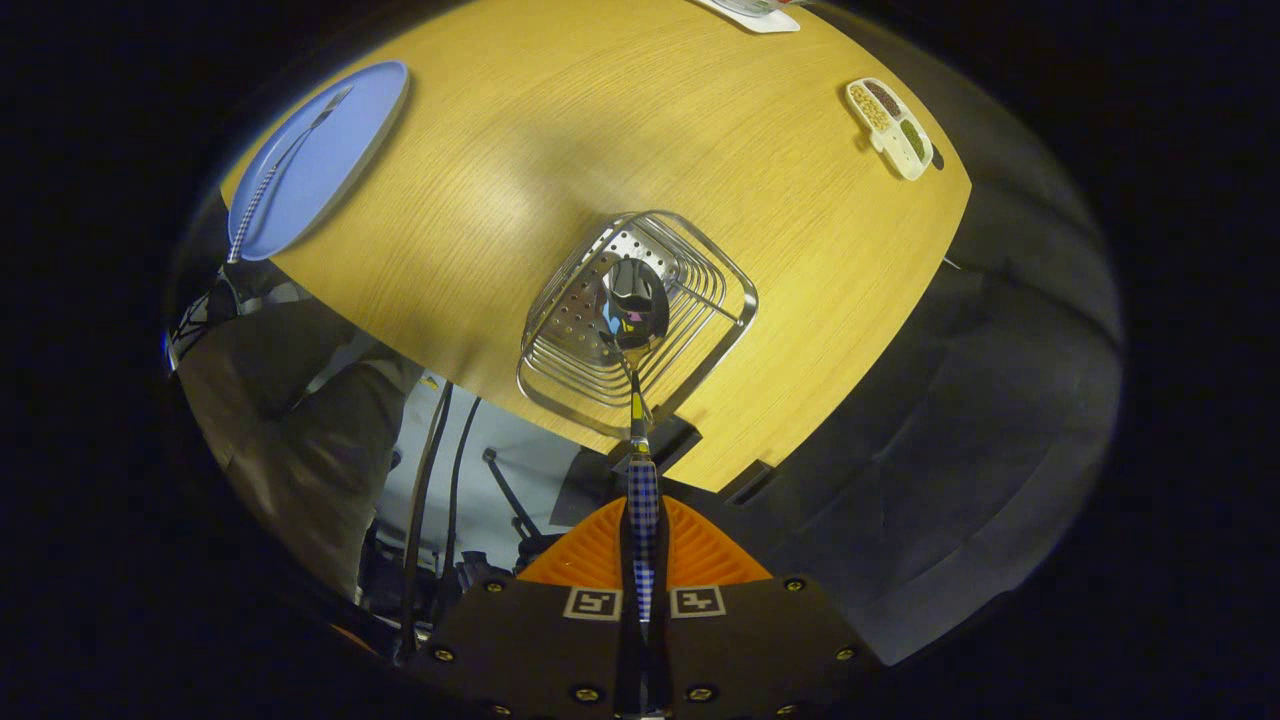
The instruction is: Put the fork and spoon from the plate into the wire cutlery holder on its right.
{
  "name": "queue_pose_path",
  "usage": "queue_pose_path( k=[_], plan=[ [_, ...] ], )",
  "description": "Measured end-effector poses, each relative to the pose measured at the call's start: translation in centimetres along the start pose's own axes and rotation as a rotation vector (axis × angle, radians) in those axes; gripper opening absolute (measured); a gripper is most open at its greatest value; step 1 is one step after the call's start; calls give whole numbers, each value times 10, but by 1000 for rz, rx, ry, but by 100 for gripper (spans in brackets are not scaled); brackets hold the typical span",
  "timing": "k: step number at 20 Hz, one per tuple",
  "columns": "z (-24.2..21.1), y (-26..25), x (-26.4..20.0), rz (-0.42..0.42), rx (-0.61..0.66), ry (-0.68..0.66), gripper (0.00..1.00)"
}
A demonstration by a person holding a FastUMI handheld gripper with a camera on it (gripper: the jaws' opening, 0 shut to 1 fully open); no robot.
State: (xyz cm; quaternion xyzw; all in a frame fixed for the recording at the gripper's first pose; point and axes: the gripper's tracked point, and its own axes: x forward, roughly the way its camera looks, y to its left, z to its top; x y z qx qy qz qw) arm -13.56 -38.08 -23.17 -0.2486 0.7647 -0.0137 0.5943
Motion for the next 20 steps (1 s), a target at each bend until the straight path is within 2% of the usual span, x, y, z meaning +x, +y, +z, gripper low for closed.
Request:
queue_pose_path(
  k=[2, 4, 7, 8, 9, 10, 12, 13, 15, 16, 17, 19, 20],
  plan=[
    [3, -1, 5, 0, 11, 10, 3],
    [6, -1, 8, 7, 18, 14, 10],
    [10, -3, 9, 10, 34, -7, 13],
    [11, -3, 6, 13, 41, -14, 27],
    [9, -4, 5, 10, 46, -18, 33],
    [8, -4, 1, 7, 55, -24, 33],
    [5, -4, -5, 13, 79, -48, 45],
    [5, -4, -8, 16, 97, -72, 45],
    [14, -1, -22, 33, 143, -165, 53],
    [17, 1, -30, 38, 173, -214, 62],
    [17, 3, -38, 40, 206, -254, 65],
    [23, 13, -49, 70, 266, -337, 88],
    [29, 20, -56, 93, 303, -384, 94]
  ],
)
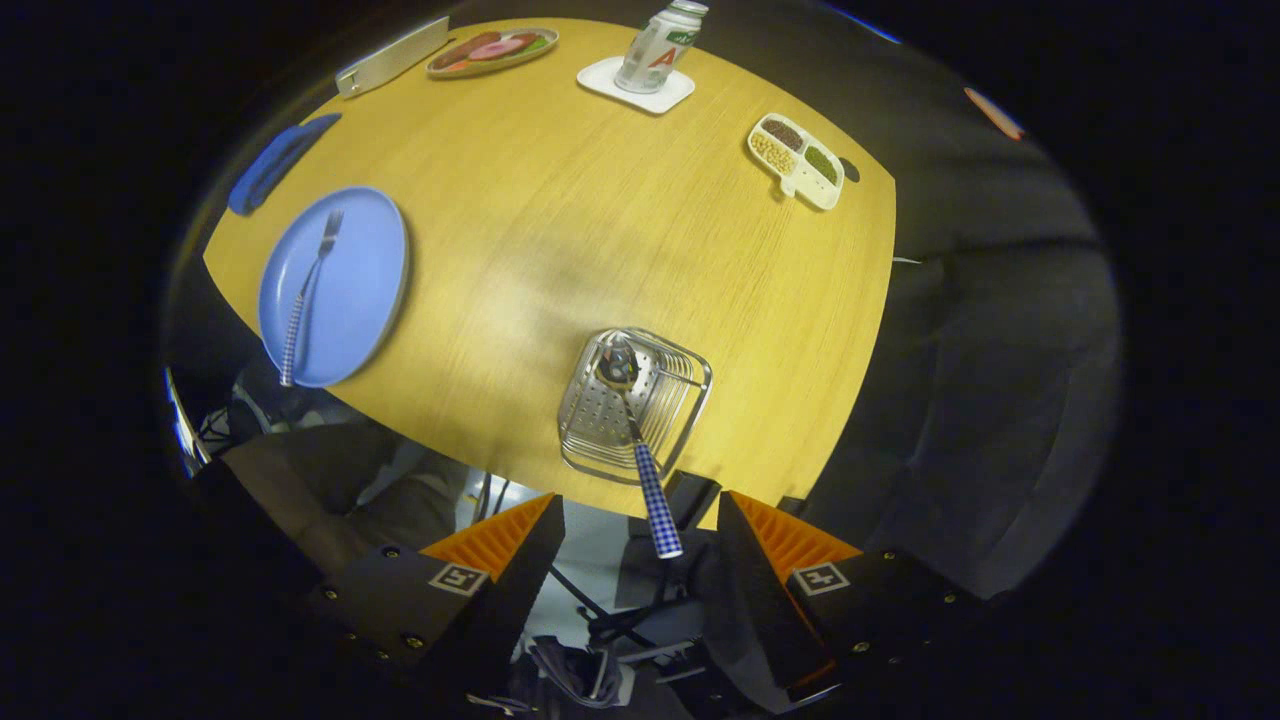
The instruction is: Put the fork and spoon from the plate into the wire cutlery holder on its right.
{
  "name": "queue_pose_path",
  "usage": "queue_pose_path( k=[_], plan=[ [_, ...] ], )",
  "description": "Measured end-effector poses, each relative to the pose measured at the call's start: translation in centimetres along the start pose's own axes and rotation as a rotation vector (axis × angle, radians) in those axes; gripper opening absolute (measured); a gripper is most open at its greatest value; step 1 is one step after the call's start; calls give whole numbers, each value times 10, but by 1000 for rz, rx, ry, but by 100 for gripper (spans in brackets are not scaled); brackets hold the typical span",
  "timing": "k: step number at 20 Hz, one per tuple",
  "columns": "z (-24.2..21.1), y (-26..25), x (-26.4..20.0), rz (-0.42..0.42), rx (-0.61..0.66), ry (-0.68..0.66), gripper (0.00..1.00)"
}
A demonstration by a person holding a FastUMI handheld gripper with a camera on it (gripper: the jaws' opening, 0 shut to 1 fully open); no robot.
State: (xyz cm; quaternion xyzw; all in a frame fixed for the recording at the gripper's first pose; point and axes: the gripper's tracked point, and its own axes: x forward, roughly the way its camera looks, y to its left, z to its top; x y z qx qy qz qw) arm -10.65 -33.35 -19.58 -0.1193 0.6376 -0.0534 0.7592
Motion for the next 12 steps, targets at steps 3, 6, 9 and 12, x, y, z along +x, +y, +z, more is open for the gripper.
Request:
queue_pose_path(
  k=[3, 6, 9, 12],
  plan=[
    [10, 16, -10, 21, 95, -128, 95],
    [29, 43, -23, 46, 169, -263, 94],
    [44, 72, -33, 90, 224, -378, 94],
    [59, 102, -47, 129, 271, -491, 94]
  ],
)
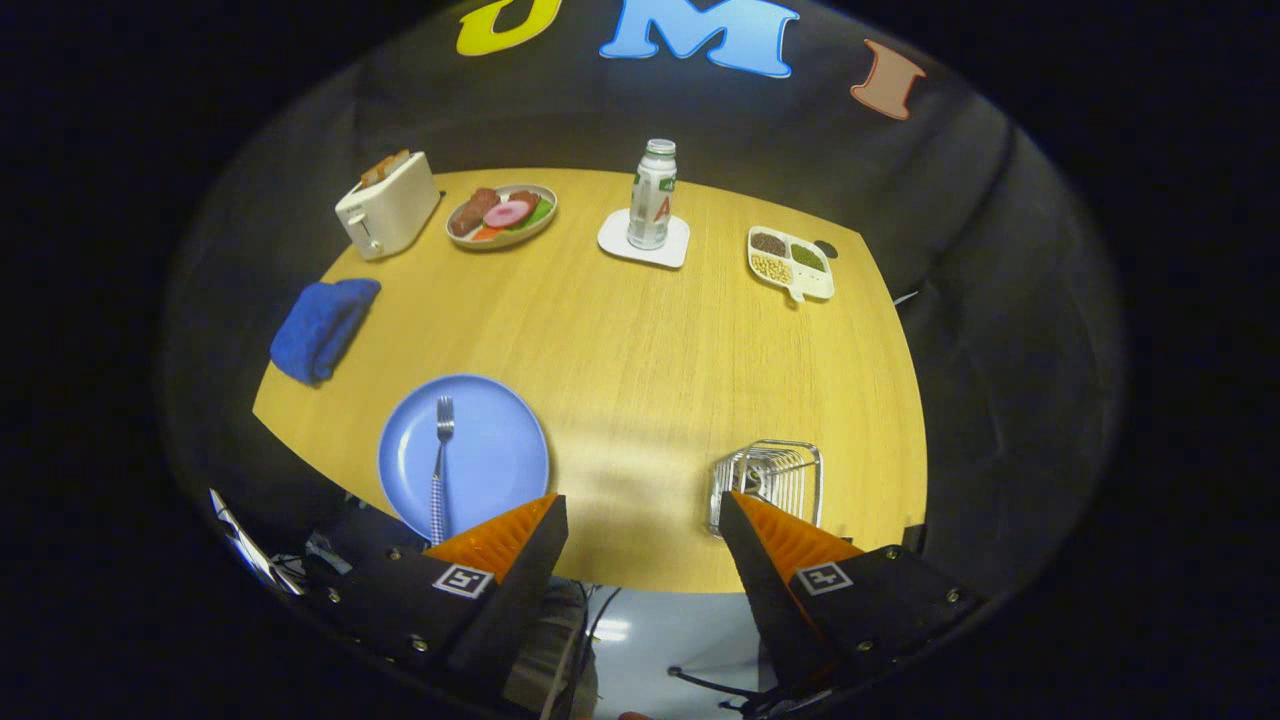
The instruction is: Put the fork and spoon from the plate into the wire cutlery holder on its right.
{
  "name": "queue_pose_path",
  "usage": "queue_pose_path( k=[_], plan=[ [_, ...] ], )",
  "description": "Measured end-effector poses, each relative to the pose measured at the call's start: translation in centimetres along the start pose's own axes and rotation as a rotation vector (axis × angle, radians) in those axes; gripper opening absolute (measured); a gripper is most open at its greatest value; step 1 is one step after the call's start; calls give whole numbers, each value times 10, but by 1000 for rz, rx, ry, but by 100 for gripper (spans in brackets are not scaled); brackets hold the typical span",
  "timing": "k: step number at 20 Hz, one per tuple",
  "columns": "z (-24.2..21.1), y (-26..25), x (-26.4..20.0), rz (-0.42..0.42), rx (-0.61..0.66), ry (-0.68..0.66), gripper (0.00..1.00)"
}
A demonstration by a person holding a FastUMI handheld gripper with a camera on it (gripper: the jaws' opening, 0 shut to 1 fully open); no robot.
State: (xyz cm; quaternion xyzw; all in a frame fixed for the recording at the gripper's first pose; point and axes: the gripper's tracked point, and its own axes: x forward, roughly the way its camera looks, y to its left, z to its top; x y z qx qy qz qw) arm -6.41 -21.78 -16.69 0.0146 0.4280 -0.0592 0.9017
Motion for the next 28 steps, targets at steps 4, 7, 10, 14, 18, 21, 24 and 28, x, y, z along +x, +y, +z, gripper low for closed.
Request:
queue_pose_path(
  k=[4, 7, 10, 14, 18, 21, 24, 28],
  plan=[
    [1, 45, -1, 32, 45, -74, 94],
    [5, 70, -3, 21, 46, -121, 94],
    [-1, 99, 2, 53, 3, -102, 94],
    [-7, 125, 12, 74, -46, -81, 94],
    [-6, 143, 17, 93, -77, -75, 94],
    [-15, 156, 28, 115, -98, -29, 94],
    [-33, 161, 43, 113, -109, 35, 94],
    [-61, 168, 66, 135, -104, 146, 94]
  ],
)
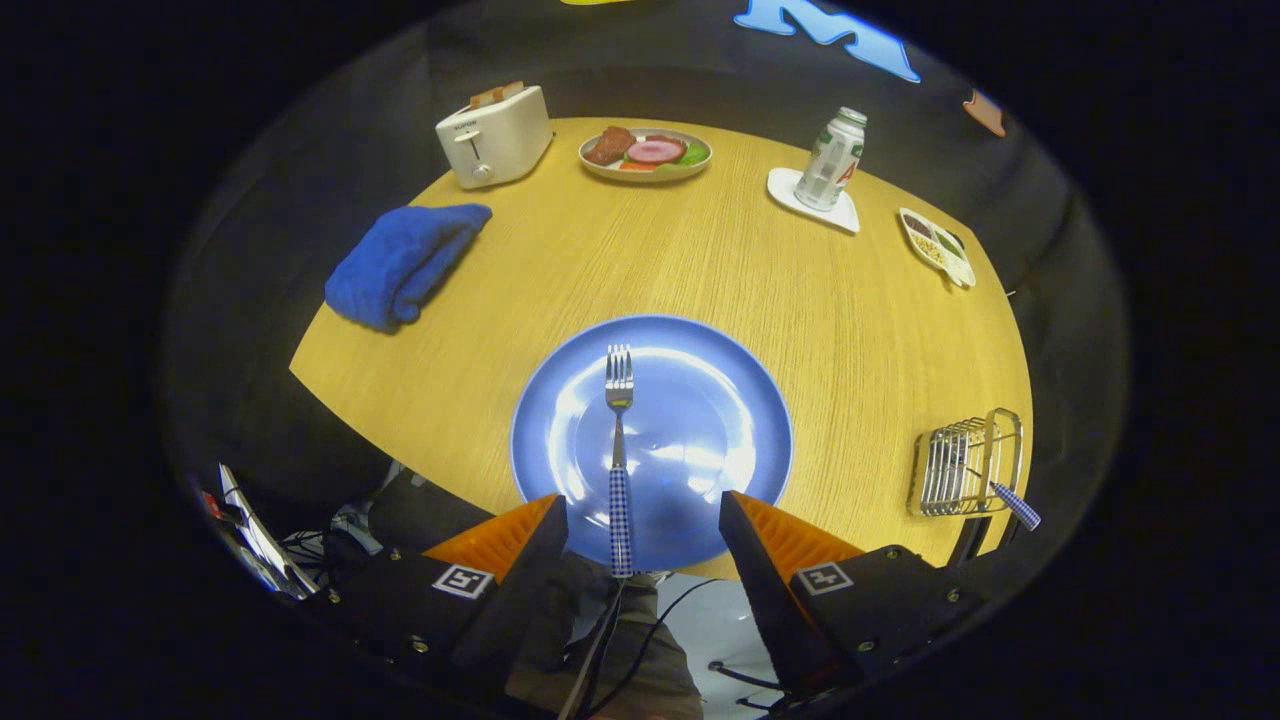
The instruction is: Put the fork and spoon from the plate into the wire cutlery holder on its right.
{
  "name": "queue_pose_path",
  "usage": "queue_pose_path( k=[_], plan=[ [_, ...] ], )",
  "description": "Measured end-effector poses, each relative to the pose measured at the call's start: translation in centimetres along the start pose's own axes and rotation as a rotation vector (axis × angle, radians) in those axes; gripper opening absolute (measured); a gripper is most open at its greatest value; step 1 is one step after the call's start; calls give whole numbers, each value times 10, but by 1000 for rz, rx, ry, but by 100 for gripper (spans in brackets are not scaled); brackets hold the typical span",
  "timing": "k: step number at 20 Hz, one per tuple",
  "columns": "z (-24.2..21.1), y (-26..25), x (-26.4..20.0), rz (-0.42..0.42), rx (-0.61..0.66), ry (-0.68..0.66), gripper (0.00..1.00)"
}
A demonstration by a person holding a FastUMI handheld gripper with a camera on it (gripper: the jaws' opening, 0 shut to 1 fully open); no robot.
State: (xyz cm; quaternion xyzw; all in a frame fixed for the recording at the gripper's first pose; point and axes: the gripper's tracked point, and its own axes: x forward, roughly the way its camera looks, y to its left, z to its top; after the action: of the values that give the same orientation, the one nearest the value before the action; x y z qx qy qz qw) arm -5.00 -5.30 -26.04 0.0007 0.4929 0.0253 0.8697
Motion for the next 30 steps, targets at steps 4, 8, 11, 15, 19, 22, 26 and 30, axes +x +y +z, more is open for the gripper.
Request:
queue_pose_path(
  k=[4, 8, 11, 15, 19, 22, 26, 30],
  plan=[
    [-9, 1, 11, 1, -1, 46, 94],
    [-13, 2, 22, 1, -16, 79, 94],
    [-19, 2, 31, 0, -16, 110, 94],
    [-27, 6, 43, 18, -30, 141, 94],
    [-37, 7, 57, 24, -32, 207, 53],
    [-35, 5, 60, 32, -66, 220, 48],
    [-34, 2, 65, 44, -45, 213, 4],
    [-33, 5, 61, 68, -75, 227, 5]
  ],
)
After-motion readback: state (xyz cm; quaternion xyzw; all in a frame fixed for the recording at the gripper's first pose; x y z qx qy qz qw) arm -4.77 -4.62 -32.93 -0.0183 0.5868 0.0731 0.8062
